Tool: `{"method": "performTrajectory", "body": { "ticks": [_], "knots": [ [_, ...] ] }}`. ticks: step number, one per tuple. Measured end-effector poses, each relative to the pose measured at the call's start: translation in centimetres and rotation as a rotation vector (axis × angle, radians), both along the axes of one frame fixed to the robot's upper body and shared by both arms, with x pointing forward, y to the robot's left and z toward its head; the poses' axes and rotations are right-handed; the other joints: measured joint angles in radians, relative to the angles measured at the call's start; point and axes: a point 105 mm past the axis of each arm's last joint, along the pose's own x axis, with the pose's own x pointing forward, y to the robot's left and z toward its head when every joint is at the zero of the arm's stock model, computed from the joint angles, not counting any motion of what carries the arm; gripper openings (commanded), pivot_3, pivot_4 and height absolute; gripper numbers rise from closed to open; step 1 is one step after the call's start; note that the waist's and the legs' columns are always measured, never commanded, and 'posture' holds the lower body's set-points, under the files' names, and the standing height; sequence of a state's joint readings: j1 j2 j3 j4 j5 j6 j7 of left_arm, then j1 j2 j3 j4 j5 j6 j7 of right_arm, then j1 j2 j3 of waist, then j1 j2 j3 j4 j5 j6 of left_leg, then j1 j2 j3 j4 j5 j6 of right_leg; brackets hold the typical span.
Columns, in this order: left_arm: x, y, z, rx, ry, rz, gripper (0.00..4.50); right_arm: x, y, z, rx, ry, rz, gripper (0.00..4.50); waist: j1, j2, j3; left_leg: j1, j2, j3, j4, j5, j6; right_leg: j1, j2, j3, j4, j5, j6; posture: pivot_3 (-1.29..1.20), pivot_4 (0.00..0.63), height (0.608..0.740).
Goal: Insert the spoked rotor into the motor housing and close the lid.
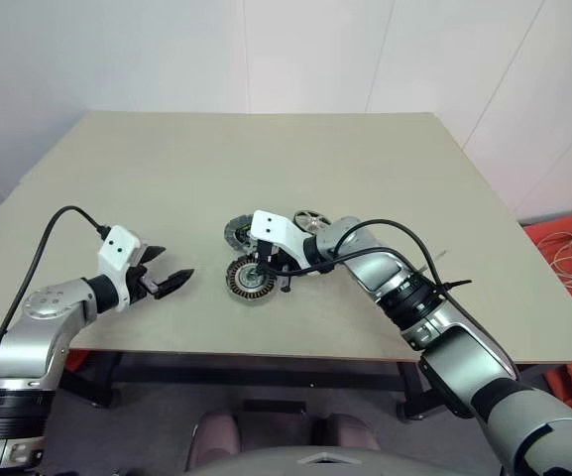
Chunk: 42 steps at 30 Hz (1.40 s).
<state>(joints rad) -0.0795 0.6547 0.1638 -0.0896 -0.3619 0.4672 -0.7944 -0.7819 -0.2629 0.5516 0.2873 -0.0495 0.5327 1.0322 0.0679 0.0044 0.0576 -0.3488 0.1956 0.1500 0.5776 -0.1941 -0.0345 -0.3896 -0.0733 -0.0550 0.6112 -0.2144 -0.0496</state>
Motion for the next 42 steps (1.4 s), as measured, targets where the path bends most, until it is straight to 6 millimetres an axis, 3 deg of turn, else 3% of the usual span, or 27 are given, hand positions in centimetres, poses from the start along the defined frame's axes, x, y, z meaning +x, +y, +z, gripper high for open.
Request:
{"method": "performTrajectory", "body": {
  "ticks": [9, 14, 19, 35, 42],
  "knots": [
    [0.5, -0.4, 0.6, -0.001, -0.021, -0.012, 4.50, -0.6, 1.3, 0.2, 0.031, 0.024, 0.041, 0.03, 0.001, 0.000, 0.000, 0.000, 0.001, 0.000, 0.000, 0.000, -0.001, -0.001, 0.000, 0.000, 0.001, 0.000, 0.000, 0.00, 0.000, 0.740],
    [0.5, -0.4, 0.4, -0.002, -0.017, -0.009, 4.50, 0.6, 0.7, 2.0, 0.052, -0.017, 0.011, 0.03, 0.003, 0.000, 0.000, 0.000, 0.001, 0.000, 0.001, 0.000, -0.001, 0.000, 0.000, 0.000, 0.002, 0.000, 0.000, 0.00, 0.000, 0.740],
    [0.5, -0.5, 0.2, -0.004, -0.015, -0.010, 4.50, 0.8, 0.3, 2.1, 0.054, -0.020, -0.001, 0.03, 0.002, -0.001, 0.000, 0.000, 0.001, 0.000, 0.001, 0.001, -0.001, -0.001, 0.000, 0.000, 0.003, 0.000, -0.001, 0.00, 0.000, 0.740],
    [0.6, -0.6, 0.1, -0.009, -0.019, -0.009, 4.50, 0.1, 1.2, 1.5, 0.079, 0.007, 0.022, 0.03, 0.001, -0.001, 0.000, 0.000, 0.001, 0.000, 0.002, 0.001, -0.001, -0.001, 0.000, 0.000, 0.004, -0.001, -0.001, 0.00, 0.000, 0.740],
    [0.8, -0.9, 0.2, -0.016, -0.025, -0.002, 4.50, -0.1, 0.7, -0.9, 0.059, 0.024, 0.039, 0.03, 0.001, -0.001, 0.000, 0.001, 0.001, 0.000, 0.002, 0.001, -0.001, 0.000, 0.000, 0.000, 0.005, -0.001, -0.001, 0.00, 0.000, 0.740]
  ]
}}
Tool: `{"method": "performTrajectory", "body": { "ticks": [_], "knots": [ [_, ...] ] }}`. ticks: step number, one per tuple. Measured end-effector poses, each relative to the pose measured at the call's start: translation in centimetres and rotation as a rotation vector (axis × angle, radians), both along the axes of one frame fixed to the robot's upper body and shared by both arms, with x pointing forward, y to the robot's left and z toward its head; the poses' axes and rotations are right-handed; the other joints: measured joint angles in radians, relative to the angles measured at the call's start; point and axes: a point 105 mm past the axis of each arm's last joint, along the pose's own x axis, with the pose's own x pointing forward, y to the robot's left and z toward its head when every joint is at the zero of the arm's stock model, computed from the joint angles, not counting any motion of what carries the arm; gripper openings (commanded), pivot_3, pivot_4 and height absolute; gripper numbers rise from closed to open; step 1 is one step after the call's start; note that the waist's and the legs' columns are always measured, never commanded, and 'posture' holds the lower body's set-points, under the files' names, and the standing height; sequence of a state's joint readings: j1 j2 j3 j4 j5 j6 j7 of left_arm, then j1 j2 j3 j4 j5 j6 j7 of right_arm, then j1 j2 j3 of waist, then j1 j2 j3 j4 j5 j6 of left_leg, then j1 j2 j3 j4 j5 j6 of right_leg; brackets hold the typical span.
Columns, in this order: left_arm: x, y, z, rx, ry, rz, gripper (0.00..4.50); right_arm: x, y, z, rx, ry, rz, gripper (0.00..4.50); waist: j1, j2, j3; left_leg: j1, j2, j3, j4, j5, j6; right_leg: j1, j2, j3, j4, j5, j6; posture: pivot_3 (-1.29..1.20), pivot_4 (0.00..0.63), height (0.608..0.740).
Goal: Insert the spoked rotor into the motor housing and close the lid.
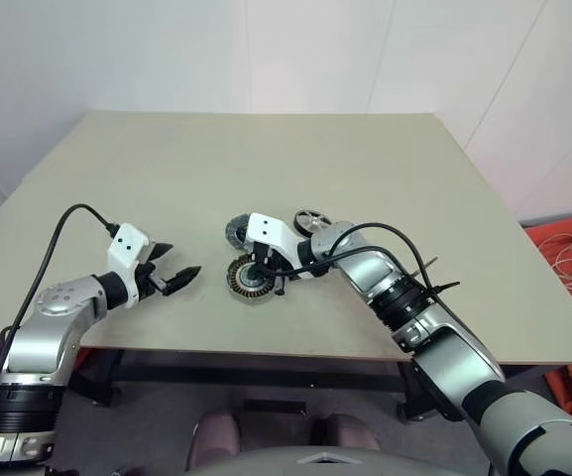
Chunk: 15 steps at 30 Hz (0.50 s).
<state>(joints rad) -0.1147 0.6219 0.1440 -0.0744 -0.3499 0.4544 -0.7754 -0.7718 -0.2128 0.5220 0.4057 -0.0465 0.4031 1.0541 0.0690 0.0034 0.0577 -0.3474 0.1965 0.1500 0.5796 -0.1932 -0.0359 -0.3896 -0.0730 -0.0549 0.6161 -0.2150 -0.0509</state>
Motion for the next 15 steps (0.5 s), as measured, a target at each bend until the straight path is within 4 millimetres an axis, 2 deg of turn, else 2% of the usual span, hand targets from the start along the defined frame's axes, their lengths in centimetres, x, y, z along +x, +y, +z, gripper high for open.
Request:
{"method": "performTrajectory", "body": {
  "ticks": [9, 15],
  "knots": [
    [0.2, -0.2, 0.0, -0.008, -0.006, 0.006, 4.50, 0.3, 0.0, 0.2, 0.034, 0.026, -0.028, 0.03, 0.000, 0.000, 0.000, 0.003, 0.000, 0.000, 0.001, 0.000, -0.001, 0.002, 0.000, 0.000, 0.002, 0.000, 0.000, 0.00, 0.000, 0.740],
    [0.3, -0.3, 0.1, -0.010, -0.009, 0.006, 4.50, 1.2, 0.2, 2.7, 0.142, 0.066, -0.084, 0.03, 0.000, 0.000, 0.000, -0.001, 0.000, 0.000, 0.001, 0.000, -0.001, -0.002, 0.000, 0.000, 0.002, 0.000, -0.001, 0.00, 0.000, 0.740]
  ]
}}
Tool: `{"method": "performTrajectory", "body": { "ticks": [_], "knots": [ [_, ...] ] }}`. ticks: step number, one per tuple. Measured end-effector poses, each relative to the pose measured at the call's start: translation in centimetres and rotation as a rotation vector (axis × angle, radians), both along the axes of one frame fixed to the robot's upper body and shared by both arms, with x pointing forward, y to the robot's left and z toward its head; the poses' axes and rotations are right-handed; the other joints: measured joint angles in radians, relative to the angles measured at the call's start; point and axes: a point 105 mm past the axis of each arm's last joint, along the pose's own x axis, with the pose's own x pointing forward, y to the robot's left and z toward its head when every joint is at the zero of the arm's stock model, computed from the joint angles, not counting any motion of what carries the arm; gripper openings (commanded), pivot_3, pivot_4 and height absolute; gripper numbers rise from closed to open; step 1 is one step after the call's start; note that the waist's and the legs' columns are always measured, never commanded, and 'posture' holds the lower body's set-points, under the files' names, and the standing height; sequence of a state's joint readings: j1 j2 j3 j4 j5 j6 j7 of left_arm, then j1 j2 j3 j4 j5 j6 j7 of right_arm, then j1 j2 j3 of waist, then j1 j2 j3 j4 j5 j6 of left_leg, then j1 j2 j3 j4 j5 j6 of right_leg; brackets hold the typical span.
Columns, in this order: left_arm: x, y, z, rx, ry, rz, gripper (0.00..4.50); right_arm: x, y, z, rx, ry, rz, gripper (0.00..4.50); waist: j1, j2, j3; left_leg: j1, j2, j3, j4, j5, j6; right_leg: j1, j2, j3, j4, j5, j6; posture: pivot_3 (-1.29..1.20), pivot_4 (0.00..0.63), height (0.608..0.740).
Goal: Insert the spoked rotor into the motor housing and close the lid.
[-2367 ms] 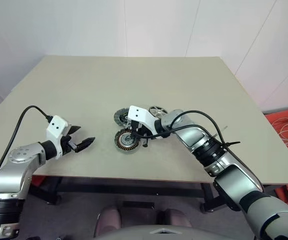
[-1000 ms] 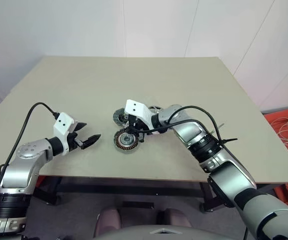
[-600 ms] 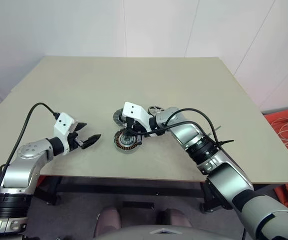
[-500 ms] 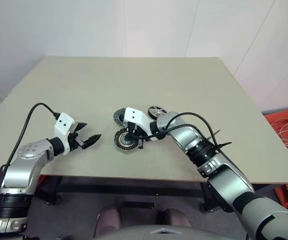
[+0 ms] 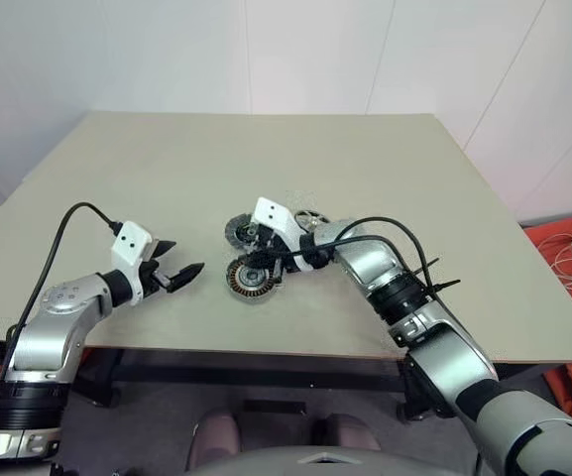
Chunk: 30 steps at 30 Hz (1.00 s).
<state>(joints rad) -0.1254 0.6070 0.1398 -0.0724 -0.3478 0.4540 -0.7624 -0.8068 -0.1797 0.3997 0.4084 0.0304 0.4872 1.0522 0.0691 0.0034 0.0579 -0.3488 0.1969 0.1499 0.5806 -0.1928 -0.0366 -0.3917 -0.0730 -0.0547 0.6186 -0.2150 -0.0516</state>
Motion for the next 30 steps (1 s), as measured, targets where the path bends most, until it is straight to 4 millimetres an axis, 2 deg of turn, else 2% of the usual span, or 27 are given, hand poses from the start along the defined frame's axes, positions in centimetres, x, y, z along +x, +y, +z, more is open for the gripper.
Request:
{"method": "performTrajectory", "body": {
  "ticks": [3, 7, 12, 15, 18, 23, 30],
  "knots": [
    [0.0, 0.0, 0.0, 0.000, -0.001, 0.000, 4.50, 0.1, 0.0, 0.7, 0.016, -0.014, -0.001, 0.03, 0.000, 0.000, 0.000, 0.000, 0.000, 0.000, 0.000, 0.000, 0.000, 0.000, 0.000, 0.000, 0.000, 0.000, -0.001, 0.00, 0.000, 0.740],
    [0.1, -0.1, 0.0, 0.000, -0.001, -0.002, 4.50, 0.1, -0.2, 0.5, 0.012, -0.006, -0.005, 0.03, 0.000, 0.000, 0.000, 0.000, 0.000, 0.000, 0.000, 0.000, 0.000, 0.000, 0.000, 0.000, 0.000, 0.000, -0.001, 0.00, 0.000, 0.740],
    [0.2, -0.4, -0.1, -0.001, 0.002, -0.009, 4.50, -0.8, 0.2, -1.1, -0.006, 0.030, 0.014, 0.03, 0.000, 0.000, 0.000, 0.000, 0.000, 0.000, 0.000, 0.000, 0.000, 0.000, 0.000, 0.000, 0.000, 0.000, -0.001, 0.00, 0.000, 0.740],
    [0.2, -0.5, 0.0, -0.002, 0.000, -0.011, 4.50, -1.2, 0.4, -2.8, -0.059, 0.052, 0.023, 0.03, 0.000, 0.000, 0.000, 0.000, 0.000, 0.000, 0.000, 0.000, 0.000, 0.000, 0.000, 0.000, 0.000, 0.000, -0.001, 0.00, 0.000, 0.740],
    [0.2, -0.4, -0.1, -0.002, 0.000, -0.008, 4.50, -1.0, 0.4, -3.2, -0.053, 0.051, 0.018, 0.03, 0.000, 0.000, 0.000, 0.003, 0.000, 0.000, 0.000, 0.000, 0.000, 0.002, 0.000, 0.000, 0.000, -0.001, -0.001, 0.00, 0.000, 0.740],
    [0.2, -0.5, -0.1, -0.003, 0.000, -0.008, 4.50, -0.7, 0.3, -3.3, -0.038, 0.055, 0.000, 0.03, 0.000, 0.000, 0.000, 0.006, 0.000, 0.000, 0.000, 0.000, 0.000, 0.005, 0.000, 0.000, 0.000, -0.001, 0.000, 0.00, 0.000, 0.740],
    [0.2, -0.5, -0.1, -0.003, 0.000, -0.008, 4.50, 0.0, -0.2, -2.6, 0.009, 0.094, -0.060, 0.03, 0.001, 0.000, 0.000, 0.002, 0.001, 0.000, 0.000, 0.000, -0.001, 0.001, 0.000, 0.000, 0.000, 0.000, -0.001, 0.00, 0.000, 0.740]
  ]
}}
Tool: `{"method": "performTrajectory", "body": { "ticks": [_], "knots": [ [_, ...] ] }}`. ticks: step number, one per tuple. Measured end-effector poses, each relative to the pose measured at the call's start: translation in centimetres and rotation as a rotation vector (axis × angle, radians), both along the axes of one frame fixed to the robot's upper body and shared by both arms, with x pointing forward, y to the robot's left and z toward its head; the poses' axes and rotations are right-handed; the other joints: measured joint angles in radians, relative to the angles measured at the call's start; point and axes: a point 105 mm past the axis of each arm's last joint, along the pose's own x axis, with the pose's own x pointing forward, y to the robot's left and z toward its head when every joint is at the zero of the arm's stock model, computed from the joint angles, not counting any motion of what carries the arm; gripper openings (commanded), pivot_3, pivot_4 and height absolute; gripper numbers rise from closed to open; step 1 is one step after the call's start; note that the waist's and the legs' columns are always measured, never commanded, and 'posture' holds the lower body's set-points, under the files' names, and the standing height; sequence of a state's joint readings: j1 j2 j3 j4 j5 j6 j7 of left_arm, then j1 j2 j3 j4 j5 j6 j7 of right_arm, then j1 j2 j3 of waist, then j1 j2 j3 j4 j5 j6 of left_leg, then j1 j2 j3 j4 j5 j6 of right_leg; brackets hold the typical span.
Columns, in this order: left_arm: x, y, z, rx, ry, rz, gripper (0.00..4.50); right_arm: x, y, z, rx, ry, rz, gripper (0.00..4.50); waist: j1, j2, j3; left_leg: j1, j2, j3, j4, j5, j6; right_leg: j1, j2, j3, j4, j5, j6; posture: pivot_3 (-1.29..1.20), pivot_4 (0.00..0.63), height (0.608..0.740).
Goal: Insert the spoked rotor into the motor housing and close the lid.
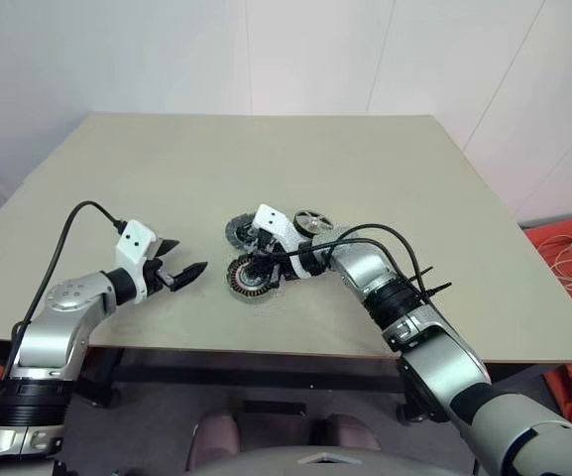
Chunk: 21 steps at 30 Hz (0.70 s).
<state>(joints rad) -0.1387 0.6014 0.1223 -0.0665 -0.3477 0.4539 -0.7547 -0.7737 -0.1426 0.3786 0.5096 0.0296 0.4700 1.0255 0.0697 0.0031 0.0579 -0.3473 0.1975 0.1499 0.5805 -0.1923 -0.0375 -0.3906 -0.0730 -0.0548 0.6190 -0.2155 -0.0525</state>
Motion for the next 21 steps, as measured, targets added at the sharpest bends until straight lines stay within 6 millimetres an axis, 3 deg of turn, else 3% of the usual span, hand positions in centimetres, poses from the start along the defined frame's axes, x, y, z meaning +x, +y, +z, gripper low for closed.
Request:
{"method": "performTrajectory", "body": {
  "ticks": [9, 21],
  "knots": [
    [0.2, -0.2, 0.2, -0.001, -0.005, -0.008, 4.50, 0.4, -1.0, 0.4, 0.007, 0.003, -0.022, 0.03, 0.000, 0.000, 0.000, -0.003, 0.000, 0.000, 0.000, 0.000, 0.000, -0.003, 0.000, 0.000, 0.000, 0.000, 0.000, 0.00, 0.000, 0.740],
    [0.3, -0.4, 0.1, -0.004, -0.002, -0.010, 4.50, -0.1, -1.3, -0.7, -0.055, -0.040, 0.020, 0.03, -0.001, 0.000, 0.000, 0.002, 0.000, 0.000, 0.000, 0.000, 0.000, 0.001, 0.000, 0.000, 0.000, 0.000, 0.000, 0.00, 0.000, 0.740]
  ]
}}
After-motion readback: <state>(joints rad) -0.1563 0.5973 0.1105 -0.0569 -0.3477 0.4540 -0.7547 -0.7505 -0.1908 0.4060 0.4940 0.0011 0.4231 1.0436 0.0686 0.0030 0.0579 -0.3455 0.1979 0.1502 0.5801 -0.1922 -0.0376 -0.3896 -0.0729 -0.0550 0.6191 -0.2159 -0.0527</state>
